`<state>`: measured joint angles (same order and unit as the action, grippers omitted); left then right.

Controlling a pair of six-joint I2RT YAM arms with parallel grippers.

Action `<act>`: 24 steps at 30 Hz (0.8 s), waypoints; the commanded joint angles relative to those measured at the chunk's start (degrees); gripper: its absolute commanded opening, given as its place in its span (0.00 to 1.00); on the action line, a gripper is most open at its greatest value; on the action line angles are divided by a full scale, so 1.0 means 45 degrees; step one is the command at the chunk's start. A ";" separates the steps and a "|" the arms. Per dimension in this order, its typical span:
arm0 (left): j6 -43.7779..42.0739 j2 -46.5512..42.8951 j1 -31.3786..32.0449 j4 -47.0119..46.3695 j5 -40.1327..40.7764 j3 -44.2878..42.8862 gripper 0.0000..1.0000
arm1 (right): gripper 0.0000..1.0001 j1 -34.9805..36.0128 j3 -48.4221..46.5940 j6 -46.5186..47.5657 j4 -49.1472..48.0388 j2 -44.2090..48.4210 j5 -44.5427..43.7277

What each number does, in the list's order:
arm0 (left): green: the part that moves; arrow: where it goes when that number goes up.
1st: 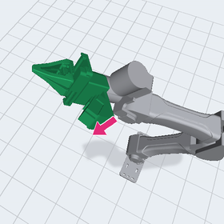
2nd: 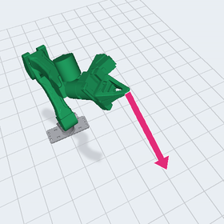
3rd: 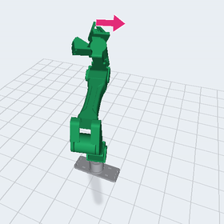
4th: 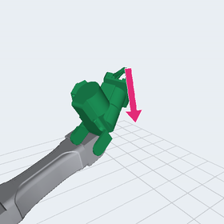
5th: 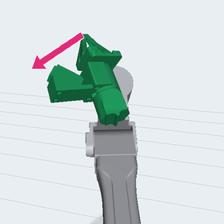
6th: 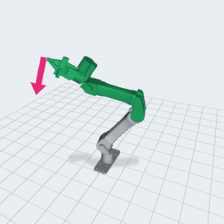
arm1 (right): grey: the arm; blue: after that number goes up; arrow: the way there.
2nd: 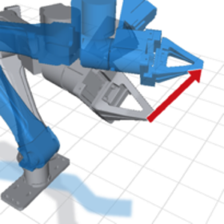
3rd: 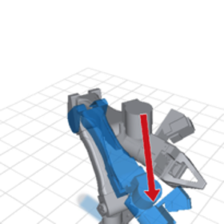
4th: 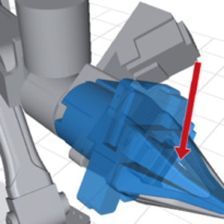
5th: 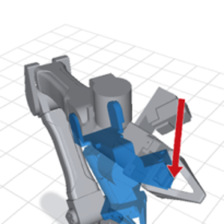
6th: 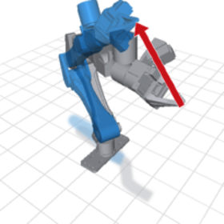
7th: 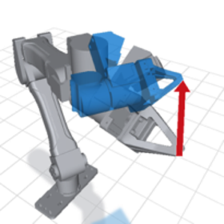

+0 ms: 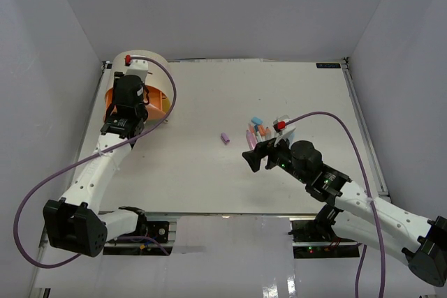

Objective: Sort the stationery into containers
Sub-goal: Place the pen in the storage box, then pick up the pen from the center of the board.

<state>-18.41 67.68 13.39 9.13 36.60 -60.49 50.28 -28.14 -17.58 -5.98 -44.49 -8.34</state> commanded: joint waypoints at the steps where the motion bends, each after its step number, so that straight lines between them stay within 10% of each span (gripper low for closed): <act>1: 0.0516 -0.0528 -0.0065 -0.0095 -0.0496 0.0200 0.53 | 0.96 0.0037 -0.0249 0.0080 0.0467 -0.0034 -0.1072; 15: 0.4182 -0.2148 -0.0065 0.2286 -0.3127 -0.1284 0.85 | 1.00 -0.1559 -0.2063 -0.0761 0.3765 -0.2082 -0.2855; 24: 0.7587 -0.5112 -0.0065 0.3675 -0.7447 0.0704 0.98 | 0.69 -0.3107 -0.3726 0.0391 0.4824 -0.5208 -0.2190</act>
<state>9.02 48.93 13.28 21.87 12.45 -61.49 36.71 -41.32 -18.55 13.65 -64.79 -18.22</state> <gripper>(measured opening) 0.979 0.711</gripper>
